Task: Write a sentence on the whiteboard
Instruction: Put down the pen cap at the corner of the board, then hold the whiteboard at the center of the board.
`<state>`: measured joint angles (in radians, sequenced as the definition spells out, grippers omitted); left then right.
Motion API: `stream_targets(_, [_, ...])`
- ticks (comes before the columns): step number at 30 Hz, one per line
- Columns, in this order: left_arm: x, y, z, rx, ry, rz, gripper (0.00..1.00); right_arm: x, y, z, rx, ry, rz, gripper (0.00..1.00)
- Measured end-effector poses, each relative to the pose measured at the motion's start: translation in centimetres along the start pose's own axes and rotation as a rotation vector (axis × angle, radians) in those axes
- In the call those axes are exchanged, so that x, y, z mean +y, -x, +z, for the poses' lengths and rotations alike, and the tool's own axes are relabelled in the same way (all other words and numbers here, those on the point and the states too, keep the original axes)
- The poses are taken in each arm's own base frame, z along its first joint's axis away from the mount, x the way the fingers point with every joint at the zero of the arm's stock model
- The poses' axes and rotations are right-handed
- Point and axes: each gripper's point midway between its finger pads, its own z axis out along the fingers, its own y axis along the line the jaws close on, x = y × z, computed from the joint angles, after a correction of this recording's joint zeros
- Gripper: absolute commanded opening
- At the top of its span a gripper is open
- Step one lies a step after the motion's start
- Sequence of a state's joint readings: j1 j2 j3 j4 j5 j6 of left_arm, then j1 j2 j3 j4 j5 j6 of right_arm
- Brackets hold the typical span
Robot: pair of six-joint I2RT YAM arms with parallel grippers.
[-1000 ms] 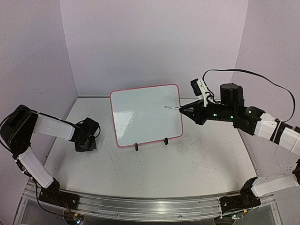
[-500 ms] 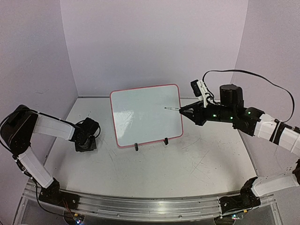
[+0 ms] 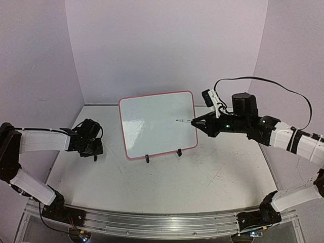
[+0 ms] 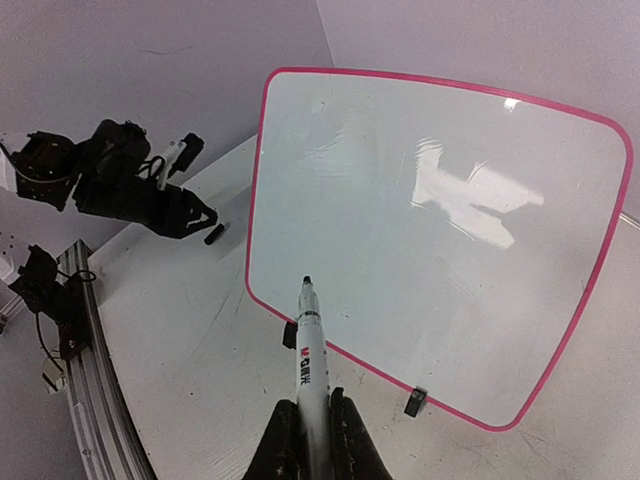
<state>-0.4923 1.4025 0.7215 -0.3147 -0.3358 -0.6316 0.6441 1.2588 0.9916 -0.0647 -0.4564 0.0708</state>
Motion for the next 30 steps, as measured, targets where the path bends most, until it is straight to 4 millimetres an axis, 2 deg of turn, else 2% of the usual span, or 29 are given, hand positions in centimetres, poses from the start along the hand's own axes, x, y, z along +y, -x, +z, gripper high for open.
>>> stream_targets(5, [-1.3,2.2,-2.5,-0.065,-0.087,-0.002,0.66,-0.2,-0.4,0.5,0.017,-0.002,0.001,0.0])
stream_targets(11, [-3.1,4.6,-6.5,-0.144,-0.238,0.004,0.78,-0.3,0.5,1.0,0.009,0.0,-0.018,0.0])
stream_targets(19, [-7.5,6.8,-11.5,-0.224,-0.573,0.02,0.8,0.0,0.2,2.3,0.027,0.006,-0.017,0.0])
stream_targets(23, [-7.3,7.6,-11.4,-0.24,-0.713,-0.018,0.8,1.6,-0.2,3.4,0.047,0.032,-0.033,0.0])
stream_targets(28, [-4.4,9.0,-10.1,-0.266,-0.83,-0.113,0.78,3.5,0.4,5.3,0.051,0.051,-0.057,0.0])
stream_targets(30, [-4.9,9.3,-10.1,-0.265,-0.884,-0.097,0.77,4.1,0.6,6.1,0.051,0.046,-0.07,0.0])
